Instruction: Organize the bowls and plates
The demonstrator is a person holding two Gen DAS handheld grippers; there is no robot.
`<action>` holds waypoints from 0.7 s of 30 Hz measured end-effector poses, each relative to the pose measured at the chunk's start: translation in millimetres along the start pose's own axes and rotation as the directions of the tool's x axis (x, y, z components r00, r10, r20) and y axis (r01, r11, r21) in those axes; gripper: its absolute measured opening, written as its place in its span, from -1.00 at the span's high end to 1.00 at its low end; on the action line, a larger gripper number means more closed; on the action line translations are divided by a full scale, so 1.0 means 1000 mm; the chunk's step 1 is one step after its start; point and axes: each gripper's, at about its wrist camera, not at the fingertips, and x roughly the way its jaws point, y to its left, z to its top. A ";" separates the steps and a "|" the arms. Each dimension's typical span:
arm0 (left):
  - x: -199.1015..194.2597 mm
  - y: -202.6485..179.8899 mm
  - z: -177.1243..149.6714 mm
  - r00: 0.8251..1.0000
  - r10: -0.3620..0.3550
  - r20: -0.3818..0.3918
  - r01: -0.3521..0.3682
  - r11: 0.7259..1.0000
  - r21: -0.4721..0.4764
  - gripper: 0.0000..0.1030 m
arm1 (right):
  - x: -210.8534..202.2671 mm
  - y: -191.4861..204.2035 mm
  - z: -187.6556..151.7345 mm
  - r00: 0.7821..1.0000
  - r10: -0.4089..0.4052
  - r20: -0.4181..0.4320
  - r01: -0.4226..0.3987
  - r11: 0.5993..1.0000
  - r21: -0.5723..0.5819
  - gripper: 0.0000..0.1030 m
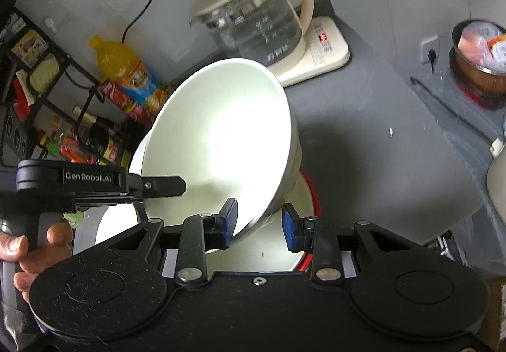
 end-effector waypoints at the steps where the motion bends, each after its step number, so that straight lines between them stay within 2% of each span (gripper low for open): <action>1: 0.001 0.002 -0.002 1.000 0.004 -0.006 -0.004 1.000 0.003 0.72 | 0.002 0.000 -0.003 1.000 0.002 -0.009 -0.002 1.000 0.005 0.41; 12: 0.009 0.020 -0.023 0.997 0.030 -0.067 -0.031 0.999 -0.016 0.72 | 0.014 0.005 -0.019 0.996 -0.015 -0.083 0.013 1.000 -0.018 0.41; 21: 0.021 0.031 -0.034 0.991 0.053 -0.125 -0.058 0.998 -0.034 0.66 | 0.020 0.004 -0.026 0.994 -0.026 -0.108 0.023 0.999 -0.029 0.41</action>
